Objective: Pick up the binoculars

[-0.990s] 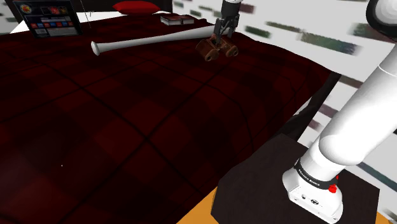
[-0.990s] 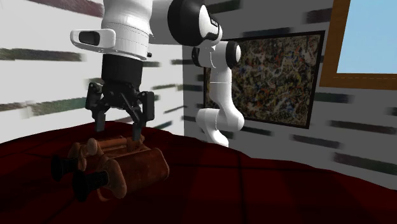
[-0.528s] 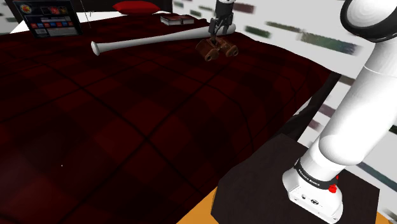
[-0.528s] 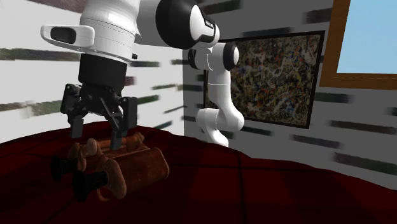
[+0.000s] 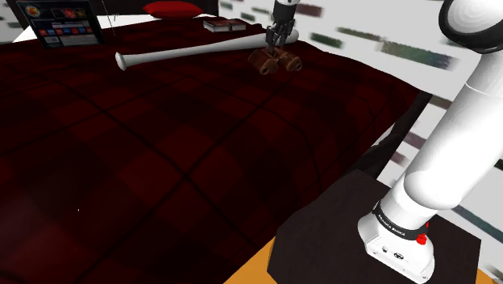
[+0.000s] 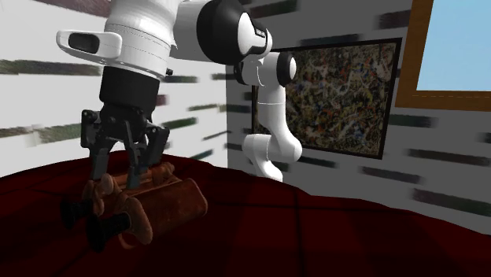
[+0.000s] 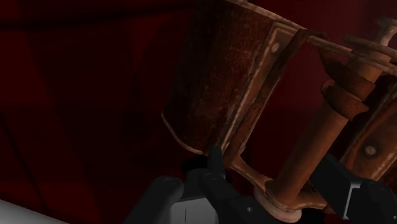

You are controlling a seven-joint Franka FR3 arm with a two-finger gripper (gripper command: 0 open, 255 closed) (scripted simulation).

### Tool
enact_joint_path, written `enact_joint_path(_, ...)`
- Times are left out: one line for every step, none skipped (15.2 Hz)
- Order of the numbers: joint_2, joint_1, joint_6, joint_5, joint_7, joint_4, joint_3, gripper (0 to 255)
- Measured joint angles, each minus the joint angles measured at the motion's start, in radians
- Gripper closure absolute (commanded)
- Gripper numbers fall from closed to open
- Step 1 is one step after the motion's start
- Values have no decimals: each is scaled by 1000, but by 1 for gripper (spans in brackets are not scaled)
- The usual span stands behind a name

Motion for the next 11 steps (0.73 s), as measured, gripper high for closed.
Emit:
enact_joint_path(6, 1, 17, -4, 5, 3, 0, 255)
enact_joint_path(9, 1, 31, -5, 6, 4, 0, 255)
enact_joint_path(22, 1, 19, -4, 6, 25, 0, 255)
enact_joint_path(26, 2, 1, -4, 5, 35, 0, 255)
enact_joint_path(25, 2, -15, -4, 6, 38, 1, 255)
enact_joint_path(21, 3, -27, -5, 7, 36, 2, 255)
enact_joint_path(11, 2, -3, -4, 4, 17, 1, 255)
enact_joint_path(14, -1, 24, 0, -4, 13, -1, 255)
enact_joint_path(18, -2, 32, 3, -8, 17, -1, 255)
enact_joint_path(25, -1, 11, 2, -7, 32, -1, 255)
enact_joint_path(23, -2, -20, 3, -12, 40, -2, 255)
